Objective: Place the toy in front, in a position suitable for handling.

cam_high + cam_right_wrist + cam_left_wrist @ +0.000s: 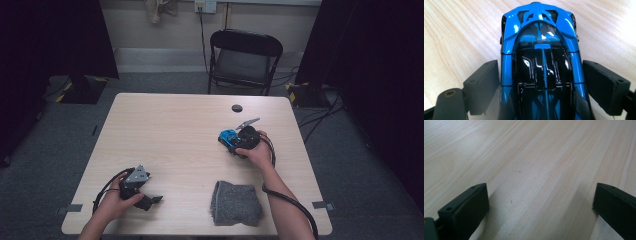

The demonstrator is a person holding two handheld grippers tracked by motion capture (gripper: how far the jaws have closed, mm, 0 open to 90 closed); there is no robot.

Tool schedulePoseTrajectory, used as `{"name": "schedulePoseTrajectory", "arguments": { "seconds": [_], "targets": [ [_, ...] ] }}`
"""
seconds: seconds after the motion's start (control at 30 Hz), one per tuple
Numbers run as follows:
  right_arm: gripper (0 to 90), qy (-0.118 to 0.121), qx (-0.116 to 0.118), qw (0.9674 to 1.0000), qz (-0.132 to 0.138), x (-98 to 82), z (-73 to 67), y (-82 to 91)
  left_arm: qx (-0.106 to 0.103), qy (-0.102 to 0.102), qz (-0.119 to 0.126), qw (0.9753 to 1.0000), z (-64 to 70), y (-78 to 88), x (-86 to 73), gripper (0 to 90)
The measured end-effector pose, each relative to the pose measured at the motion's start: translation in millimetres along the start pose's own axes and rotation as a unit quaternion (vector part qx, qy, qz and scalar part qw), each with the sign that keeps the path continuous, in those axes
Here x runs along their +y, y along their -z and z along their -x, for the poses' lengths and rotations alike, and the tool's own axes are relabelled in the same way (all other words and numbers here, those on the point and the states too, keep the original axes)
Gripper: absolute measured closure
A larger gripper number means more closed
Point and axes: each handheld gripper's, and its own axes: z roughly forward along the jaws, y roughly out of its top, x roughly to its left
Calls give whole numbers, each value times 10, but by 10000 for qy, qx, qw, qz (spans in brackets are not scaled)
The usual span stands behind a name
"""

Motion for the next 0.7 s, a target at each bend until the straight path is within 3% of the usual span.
{"name": "schedulePoseTrajectory", "arguments": {
  "seconds": [0.17,0.37,0.53,0.7],
  "targets": [
    [259,10,30,9999,114,1,8,4,1,-5,-1,10000,-2,-1,2,0],
    [262,-118,-62,9999,-58,26,-35,26,0,-5,-1,10000,-2,-1,2,0],
    [263,-178,-172,9997,1,-3,-67,41,0,-5,0,10000,-2,-2,2,0],
    [263,-117,-219,9997,-63,-8,-72,84,3,-13,1,10000,-4,-2,2,0]
  ]
}}
